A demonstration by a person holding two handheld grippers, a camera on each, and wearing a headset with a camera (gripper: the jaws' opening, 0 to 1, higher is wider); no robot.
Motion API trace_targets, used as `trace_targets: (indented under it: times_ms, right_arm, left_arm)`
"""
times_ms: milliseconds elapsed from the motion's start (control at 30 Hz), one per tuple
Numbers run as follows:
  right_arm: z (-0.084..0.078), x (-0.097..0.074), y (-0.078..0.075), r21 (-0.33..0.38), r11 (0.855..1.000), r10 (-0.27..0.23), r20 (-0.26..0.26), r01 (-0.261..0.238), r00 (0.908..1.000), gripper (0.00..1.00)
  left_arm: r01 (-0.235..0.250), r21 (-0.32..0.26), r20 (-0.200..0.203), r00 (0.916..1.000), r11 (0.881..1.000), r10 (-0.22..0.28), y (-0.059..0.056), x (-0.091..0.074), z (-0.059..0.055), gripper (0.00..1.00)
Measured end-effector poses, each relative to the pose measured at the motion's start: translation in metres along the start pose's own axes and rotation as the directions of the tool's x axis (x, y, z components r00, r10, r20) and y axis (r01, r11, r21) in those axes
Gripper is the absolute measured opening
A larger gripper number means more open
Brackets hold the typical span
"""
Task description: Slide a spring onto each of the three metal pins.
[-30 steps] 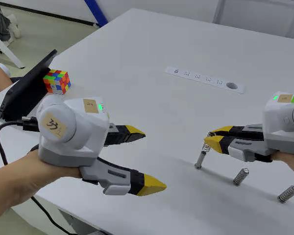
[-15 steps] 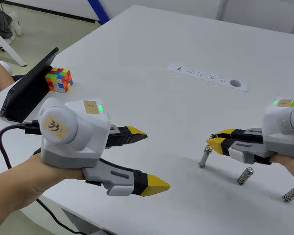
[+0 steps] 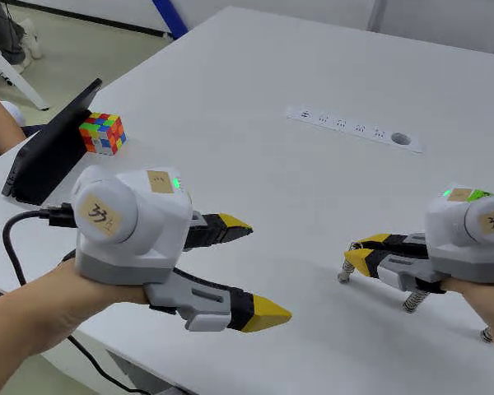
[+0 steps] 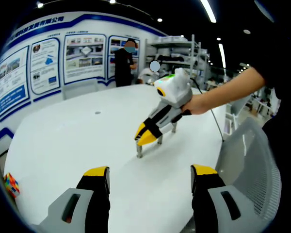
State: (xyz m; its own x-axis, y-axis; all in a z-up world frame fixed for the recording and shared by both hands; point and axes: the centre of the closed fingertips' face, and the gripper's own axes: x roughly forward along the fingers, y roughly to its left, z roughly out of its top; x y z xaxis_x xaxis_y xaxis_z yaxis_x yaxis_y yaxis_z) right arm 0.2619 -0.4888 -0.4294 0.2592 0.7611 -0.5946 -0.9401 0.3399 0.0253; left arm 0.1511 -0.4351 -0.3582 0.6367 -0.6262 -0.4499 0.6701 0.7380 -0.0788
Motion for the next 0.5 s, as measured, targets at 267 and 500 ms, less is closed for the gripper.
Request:
trace_targets:
  times_ms: [267,500]
  right_arm:
    - [-0.013,0.005,-0.001,0.0,1.0,-0.006,-0.041,0.006,0.9991,0.11]
    - [-0.016,0.008,-0.003,0.012,1.0,-0.008,-0.052,0.009,0.9986,0.12]
  left_arm:
    - [-0.016,-0.004,-0.006,0.9999,1.0,0.016,0.002,-0.003,-0.002,0.69]
    - [-0.007,-0.002,-0.017,0.9998,1.0,0.006,-0.002,-0.003,-0.004,0.69]
